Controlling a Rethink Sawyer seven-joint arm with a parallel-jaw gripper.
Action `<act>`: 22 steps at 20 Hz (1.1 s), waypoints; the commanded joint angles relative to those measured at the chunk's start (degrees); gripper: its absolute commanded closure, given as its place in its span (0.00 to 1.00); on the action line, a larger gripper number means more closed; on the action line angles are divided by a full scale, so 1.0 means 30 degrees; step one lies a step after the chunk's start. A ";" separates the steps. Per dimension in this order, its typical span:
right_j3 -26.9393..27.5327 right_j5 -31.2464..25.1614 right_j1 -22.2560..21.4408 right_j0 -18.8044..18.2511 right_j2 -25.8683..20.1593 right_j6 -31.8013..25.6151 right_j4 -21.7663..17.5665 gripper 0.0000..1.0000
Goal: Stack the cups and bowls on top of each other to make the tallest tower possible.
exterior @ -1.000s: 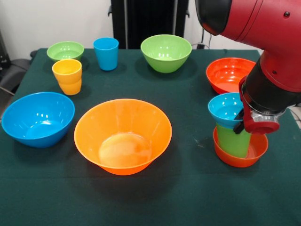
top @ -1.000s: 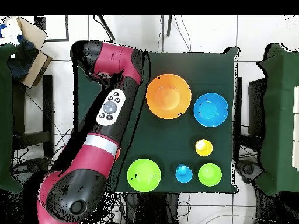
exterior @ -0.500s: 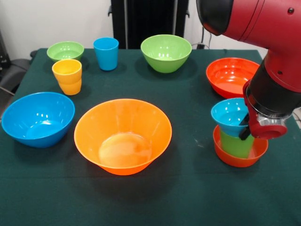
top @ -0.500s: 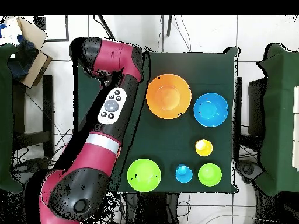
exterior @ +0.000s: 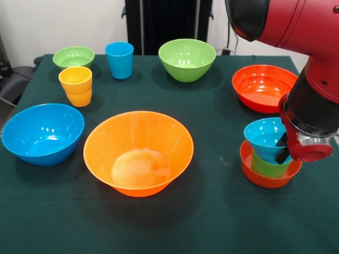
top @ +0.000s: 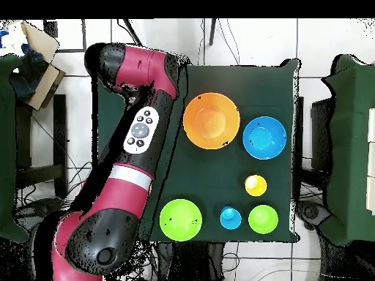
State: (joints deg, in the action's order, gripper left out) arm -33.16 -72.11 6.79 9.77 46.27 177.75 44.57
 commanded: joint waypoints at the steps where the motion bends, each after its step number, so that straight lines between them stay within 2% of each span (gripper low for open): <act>1: 0.0169 0.0952 0.0411 -0.0350 -0.1294 0.3061 -0.0232 1.00; 14: -0.0337 -0.0253 0.0377 -0.0443 -0.0909 0.2216 -0.1085 1.00; 22: -0.0205 -0.1049 0.0340 -0.0271 -0.0793 0.2243 -0.1177 1.00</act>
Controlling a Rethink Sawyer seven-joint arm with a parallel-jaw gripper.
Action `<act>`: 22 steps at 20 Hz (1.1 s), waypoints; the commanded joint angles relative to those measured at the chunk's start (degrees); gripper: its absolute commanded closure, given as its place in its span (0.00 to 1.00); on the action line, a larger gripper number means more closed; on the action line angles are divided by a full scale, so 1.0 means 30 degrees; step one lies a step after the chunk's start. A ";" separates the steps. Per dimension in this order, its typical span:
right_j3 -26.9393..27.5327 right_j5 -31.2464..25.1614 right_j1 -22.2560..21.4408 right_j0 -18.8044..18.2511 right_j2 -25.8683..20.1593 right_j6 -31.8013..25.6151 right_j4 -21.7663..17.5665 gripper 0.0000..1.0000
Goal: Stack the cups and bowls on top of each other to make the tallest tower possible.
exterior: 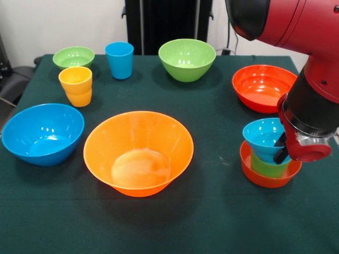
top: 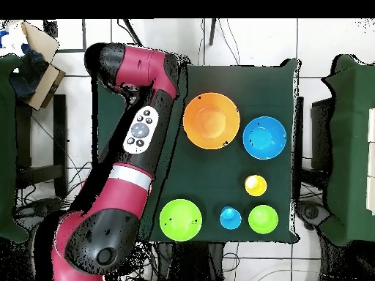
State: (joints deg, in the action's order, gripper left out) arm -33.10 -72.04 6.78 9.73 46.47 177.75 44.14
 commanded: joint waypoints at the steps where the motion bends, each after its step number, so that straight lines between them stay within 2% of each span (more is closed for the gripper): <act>1: -0.0183 -0.1124 0.0342 -0.0261 -0.0876 0.2238 -0.1006 1.00; 22: -0.1339 -0.1030 -0.0225 0.0079 -0.1454 0.1861 -0.1128 1.00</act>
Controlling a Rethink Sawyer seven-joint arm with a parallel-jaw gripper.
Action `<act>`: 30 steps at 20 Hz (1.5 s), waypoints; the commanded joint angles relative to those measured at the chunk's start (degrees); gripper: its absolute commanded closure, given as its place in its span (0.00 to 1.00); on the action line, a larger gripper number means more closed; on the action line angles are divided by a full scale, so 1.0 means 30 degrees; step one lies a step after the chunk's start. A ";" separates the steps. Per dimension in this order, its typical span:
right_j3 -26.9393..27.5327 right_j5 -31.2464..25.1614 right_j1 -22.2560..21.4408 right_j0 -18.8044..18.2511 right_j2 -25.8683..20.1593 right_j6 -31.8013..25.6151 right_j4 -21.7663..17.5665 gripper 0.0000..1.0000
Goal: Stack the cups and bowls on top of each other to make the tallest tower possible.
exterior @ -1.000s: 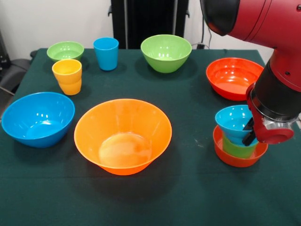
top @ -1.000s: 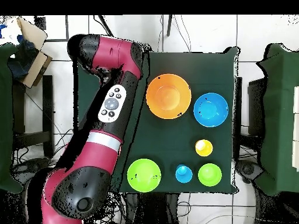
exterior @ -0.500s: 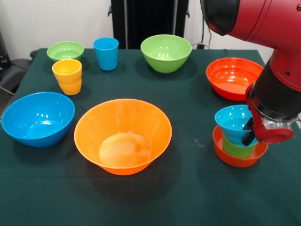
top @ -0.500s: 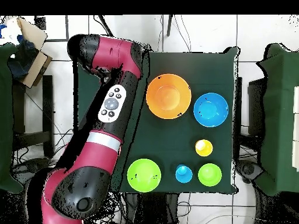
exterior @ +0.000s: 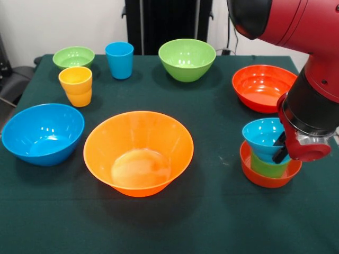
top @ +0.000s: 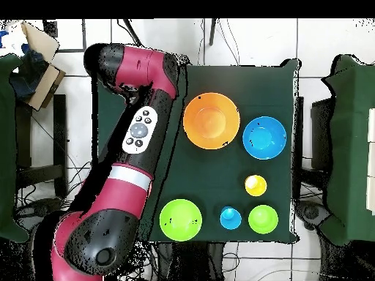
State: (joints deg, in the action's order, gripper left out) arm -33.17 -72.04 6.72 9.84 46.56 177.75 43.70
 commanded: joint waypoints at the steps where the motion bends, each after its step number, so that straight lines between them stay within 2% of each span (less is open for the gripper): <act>1: -0.1327 -0.1090 -0.0237 0.0040 -0.1519 0.1847 -0.0959 1.00; 2: -0.1333 -0.1104 -0.0247 0.0038 -0.1521 0.1837 -0.0974 0.00; 5: -0.1536 -0.0620 -0.0306 0.0103 -0.1488 0.1912 -0.1032 0.00; 17: -0.0820 -0.1184 -0.0050 -0.0061 -0.1265 0.2369 -0.0890 0.00; 30: -0.0871 -0.0548 -0.0476 -0.0336 -0.1832 0.1935 -0.0579 0.00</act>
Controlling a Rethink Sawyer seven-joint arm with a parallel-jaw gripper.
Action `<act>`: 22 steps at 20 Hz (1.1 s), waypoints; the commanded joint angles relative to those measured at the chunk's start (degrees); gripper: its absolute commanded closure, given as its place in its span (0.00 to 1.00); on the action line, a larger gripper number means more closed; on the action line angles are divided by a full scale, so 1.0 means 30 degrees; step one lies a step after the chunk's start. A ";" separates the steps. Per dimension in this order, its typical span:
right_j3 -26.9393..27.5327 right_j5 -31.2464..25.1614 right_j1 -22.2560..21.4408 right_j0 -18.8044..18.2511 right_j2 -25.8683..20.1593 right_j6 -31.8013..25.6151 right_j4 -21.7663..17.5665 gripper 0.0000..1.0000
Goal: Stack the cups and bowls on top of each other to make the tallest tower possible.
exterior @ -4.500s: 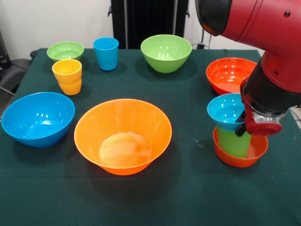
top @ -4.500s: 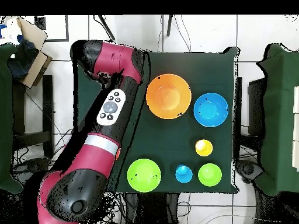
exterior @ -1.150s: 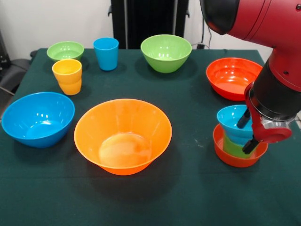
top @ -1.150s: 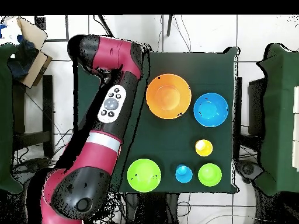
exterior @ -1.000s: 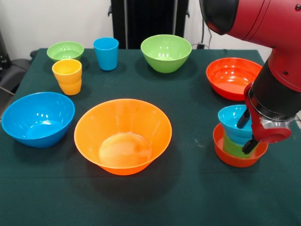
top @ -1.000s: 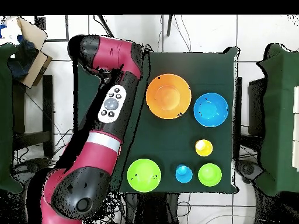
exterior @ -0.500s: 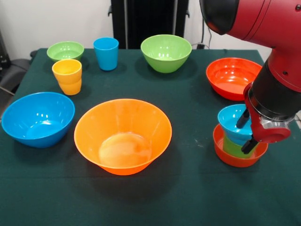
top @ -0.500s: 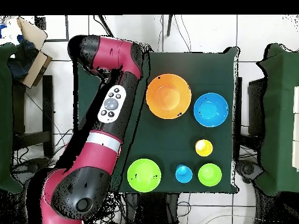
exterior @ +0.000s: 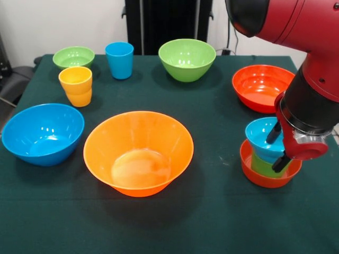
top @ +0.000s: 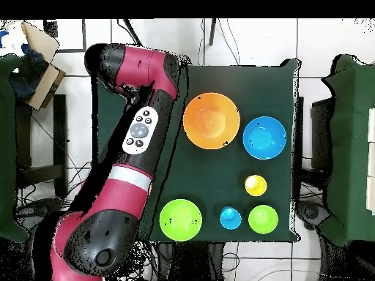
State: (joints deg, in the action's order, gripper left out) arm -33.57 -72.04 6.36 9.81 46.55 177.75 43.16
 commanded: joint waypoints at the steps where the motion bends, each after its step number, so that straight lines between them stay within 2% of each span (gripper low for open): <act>1: -0.0623 -0.0607 -0.0371 -0.0359 -0.1788 0.1995 -0.0364 0.00; 6: 0.0150 -0.0459 -0.0142 -0.0752 -0.1517 0.2076 -0.0283 0.00; 10: 0.0788 -0.1049 -0.0318 -0.1001 -0.1276 0.2067 -0.0181 0.00; 19: 0.0749 -0.1647 -0.1100 -0.0979 -0.1153 0.1720 -0.0399 0.00; 22: 0.0273 -0.1043 -0.1359 -0.0848 -0.1319 0.1516 -0.0544 0.00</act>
State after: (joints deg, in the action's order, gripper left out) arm -32.72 -72.05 4.18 7.56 46.56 177.75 43.15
